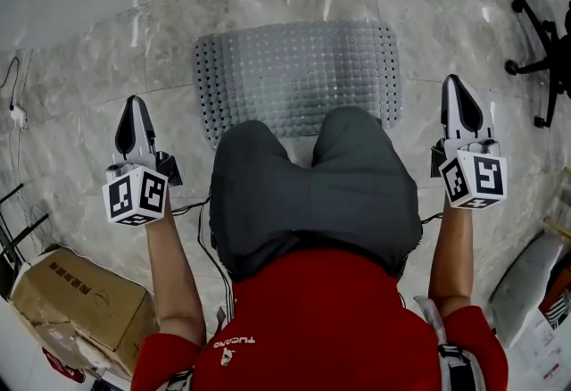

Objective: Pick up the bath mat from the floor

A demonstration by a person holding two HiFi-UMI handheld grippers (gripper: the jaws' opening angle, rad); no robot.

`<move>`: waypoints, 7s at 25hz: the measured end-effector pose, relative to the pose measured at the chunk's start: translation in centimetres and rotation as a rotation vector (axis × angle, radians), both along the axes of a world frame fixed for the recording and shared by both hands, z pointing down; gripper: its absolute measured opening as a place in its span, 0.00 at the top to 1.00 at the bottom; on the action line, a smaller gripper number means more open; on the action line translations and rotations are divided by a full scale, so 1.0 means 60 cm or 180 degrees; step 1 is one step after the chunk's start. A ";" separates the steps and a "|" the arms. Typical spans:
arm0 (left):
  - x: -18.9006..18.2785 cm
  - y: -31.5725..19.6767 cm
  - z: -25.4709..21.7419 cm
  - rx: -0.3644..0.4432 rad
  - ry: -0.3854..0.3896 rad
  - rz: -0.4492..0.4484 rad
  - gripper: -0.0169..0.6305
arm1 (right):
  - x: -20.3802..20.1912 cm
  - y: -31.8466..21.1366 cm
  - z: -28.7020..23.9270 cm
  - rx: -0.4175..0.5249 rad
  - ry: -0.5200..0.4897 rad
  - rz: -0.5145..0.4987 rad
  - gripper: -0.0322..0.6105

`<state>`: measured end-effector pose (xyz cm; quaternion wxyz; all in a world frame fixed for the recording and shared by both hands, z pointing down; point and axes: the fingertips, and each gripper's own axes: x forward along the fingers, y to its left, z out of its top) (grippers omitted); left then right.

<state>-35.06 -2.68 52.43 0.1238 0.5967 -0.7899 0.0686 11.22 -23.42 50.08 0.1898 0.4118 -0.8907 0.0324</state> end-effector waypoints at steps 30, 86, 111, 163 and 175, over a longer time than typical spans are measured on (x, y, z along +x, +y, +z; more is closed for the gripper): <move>-0.020 -0.041 0.412 -0.1258 0.0624 0.0102 0.69 | 0.022 -0.051 0.358 -0.0992 0.0560 -0.0002 0.67; 0.026 -0.016 0.673 -0.2495 0.0933 0.0311 0.83 | 0.047 -0.051 0.683 -0.2344 0.0807 0.0075 0.88; 0.071 -0.034 0.374 -0.1042 0.1084 0.0642 0.90 | -0.024 -0.003 0.369 -0.1679 -0.0622 -0.0304 0.89; 0.119 -0.051 -0.252 -0.0137 0.0891 0.0662 0.91 | -0.012 -0.011 -0.273 -0.0881 -0.1419 -0.0294 0.89; 0.093 -0.040 -0.225 -0.0246 0.0594 0.0614 0.91 | -0.034 -0.013 -0.171 -0.1012 -0.1815 -0.0333 0.89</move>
